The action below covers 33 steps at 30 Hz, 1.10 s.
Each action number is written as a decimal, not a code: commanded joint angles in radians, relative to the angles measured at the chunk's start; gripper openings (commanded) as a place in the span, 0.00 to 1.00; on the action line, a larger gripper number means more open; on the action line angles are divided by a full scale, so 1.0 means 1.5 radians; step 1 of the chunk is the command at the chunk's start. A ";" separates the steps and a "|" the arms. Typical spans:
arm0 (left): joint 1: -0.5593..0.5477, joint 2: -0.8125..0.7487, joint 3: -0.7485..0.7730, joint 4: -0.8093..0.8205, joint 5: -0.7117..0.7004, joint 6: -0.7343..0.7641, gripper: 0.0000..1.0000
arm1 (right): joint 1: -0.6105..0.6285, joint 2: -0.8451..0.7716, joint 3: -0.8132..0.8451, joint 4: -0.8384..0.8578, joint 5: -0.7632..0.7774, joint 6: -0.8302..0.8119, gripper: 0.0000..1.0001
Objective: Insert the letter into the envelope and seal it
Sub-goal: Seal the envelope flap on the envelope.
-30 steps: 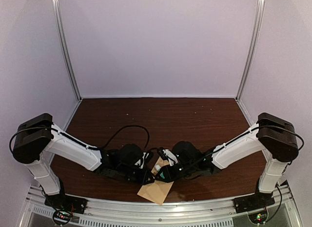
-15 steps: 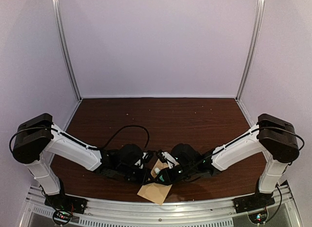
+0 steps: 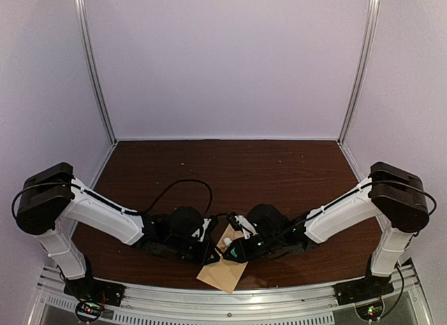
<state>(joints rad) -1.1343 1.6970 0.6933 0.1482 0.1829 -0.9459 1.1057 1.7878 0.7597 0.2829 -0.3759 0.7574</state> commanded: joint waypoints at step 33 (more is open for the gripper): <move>-0.002 -0.382 0.165 -0.008 -0.066 0.091 0.71 | -0.054 -0.474 -0.017 -0.002 -0.033 -0.097 0.00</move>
<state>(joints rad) -1.1343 1.1076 0.8921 -0.0334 -0.0914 -0.8848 1.0294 1.1149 0.6880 0.1860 -0.3264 0.6449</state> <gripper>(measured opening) 0.679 0.214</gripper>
